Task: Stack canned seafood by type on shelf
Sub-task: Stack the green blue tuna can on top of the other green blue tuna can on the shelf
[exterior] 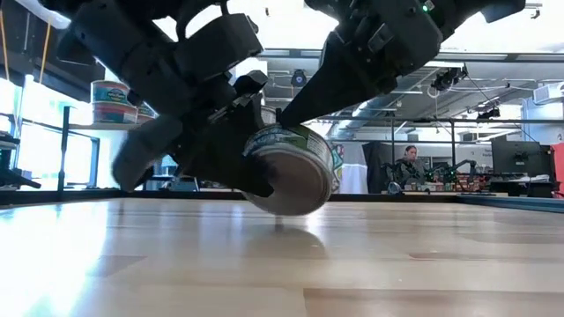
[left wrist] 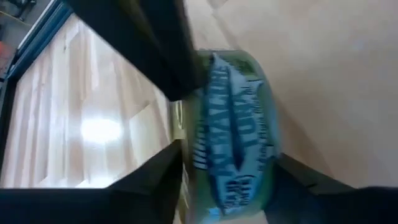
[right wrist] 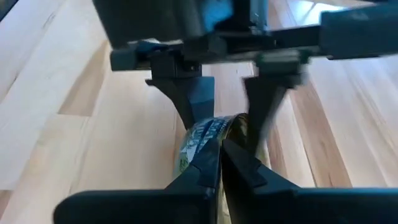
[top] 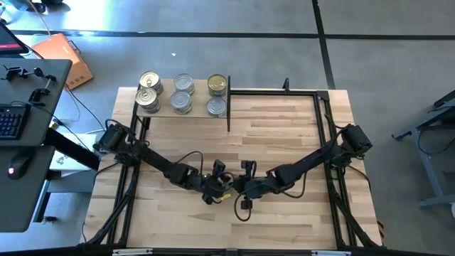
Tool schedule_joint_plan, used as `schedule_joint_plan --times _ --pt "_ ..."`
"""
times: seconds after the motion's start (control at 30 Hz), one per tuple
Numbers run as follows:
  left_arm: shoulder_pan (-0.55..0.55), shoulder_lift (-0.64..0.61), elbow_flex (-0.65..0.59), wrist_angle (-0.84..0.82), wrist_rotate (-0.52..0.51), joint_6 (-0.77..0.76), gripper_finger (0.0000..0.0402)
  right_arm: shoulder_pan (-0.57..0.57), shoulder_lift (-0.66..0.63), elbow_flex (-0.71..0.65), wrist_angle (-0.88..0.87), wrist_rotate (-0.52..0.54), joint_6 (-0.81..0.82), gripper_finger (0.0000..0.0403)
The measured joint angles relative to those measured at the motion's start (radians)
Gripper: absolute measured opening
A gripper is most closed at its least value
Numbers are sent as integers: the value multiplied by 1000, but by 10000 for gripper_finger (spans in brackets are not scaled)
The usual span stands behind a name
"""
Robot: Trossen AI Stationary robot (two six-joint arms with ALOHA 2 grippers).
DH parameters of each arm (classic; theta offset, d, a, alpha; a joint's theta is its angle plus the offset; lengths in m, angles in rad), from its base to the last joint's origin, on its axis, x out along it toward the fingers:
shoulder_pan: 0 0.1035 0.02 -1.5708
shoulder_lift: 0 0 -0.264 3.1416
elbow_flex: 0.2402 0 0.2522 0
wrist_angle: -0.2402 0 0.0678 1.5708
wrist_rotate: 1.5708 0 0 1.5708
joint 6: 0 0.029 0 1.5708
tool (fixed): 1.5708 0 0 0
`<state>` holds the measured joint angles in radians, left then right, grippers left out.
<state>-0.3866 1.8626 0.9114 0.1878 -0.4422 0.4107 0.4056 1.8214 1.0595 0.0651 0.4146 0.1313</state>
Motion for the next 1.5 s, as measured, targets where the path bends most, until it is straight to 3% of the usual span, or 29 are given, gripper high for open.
schedule_joint_plan --times 0.13,0.37,0.47,0.73,0.87,1.03,1.23,1.5 --pt "-22 0 0 -5 -1 -28 118 14 -3 0 -2 -1 -14 0" --pt "-49 -14 0 -59 -46 -95 118 56 -55 0 -56 29 0 22" --pt "-48 -16 0 -55 -66 -112 118 68 -62 0 -80 30 0 73" --pt "-45 -16 0 -56 -69 -147 119 66 3 -2 -195 116 -34 260" --pt "-33 -16 0 -56 -66 -174 120 53 61 -2 -101 138 -61 298" --pt "-16 -17 0 -58 -65 -203 121 46 111 -2 -18 155 -109 271" --pt "-5 -18 0 -60 -59 -230 133 45 111 -2 -25 196 -77 125" --pt "-4 -18 0 -45 -65 -322 163 43 111 -2 -31 184 -43 123"
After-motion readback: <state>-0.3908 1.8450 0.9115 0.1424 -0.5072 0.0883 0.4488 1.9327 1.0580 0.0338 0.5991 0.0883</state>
